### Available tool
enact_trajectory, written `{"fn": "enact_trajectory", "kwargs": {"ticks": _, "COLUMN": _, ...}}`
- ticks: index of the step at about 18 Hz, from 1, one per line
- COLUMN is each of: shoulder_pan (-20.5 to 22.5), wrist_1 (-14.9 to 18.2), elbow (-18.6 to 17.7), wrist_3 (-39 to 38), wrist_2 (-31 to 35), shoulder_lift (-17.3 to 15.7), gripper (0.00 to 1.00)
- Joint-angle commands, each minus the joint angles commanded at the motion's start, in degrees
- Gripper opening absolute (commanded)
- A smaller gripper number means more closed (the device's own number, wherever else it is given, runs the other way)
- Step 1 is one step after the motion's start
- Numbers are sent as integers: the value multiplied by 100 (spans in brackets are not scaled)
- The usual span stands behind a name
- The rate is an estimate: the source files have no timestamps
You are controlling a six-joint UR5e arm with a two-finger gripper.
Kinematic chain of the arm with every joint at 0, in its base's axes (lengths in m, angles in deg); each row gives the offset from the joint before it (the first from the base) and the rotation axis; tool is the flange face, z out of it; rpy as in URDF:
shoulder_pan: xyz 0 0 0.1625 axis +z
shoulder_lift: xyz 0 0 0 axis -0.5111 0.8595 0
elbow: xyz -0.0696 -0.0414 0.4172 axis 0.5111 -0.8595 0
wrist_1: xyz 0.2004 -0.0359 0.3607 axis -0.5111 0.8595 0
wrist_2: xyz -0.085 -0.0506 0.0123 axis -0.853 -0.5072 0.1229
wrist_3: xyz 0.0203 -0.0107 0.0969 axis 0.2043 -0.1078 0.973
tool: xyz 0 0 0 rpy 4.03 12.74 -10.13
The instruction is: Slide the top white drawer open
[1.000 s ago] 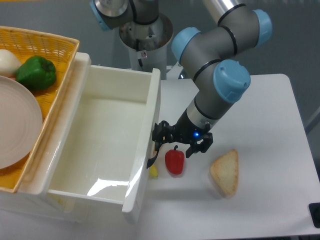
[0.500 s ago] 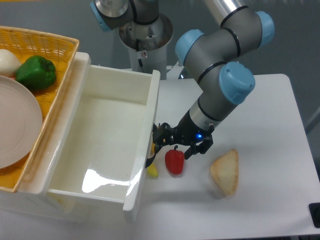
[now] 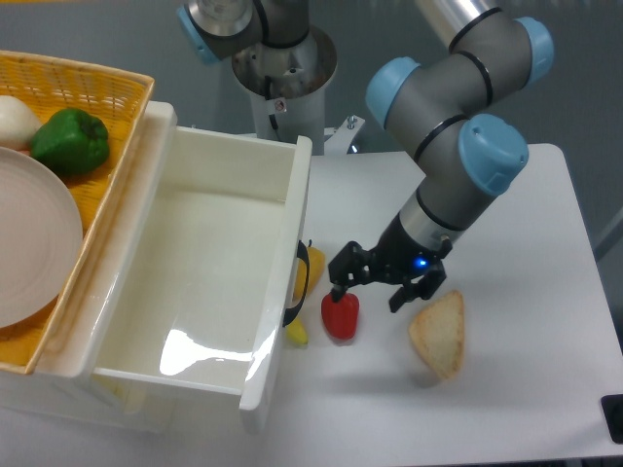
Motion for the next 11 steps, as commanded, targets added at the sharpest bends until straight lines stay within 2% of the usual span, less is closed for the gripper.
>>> {"fn": "enact_trajectory", "kwargs": {"ticks": 4, "shoulder_pan": 62, "wrist_1": -141, "elbow": 0, "wrist_3": 754, "wrist_2": 501, "shoulder_lift": 132, "gripper": 100}}
{"fn": "enact_trajectory", "kwargs": {"ticks": 11, "shoulder_pan": 545, "wrist_1": -168, "elbow": 0, "wrist_3": 3153, "wrist_2": 949, "shoulder_lift": 167, "gripper": 100}}
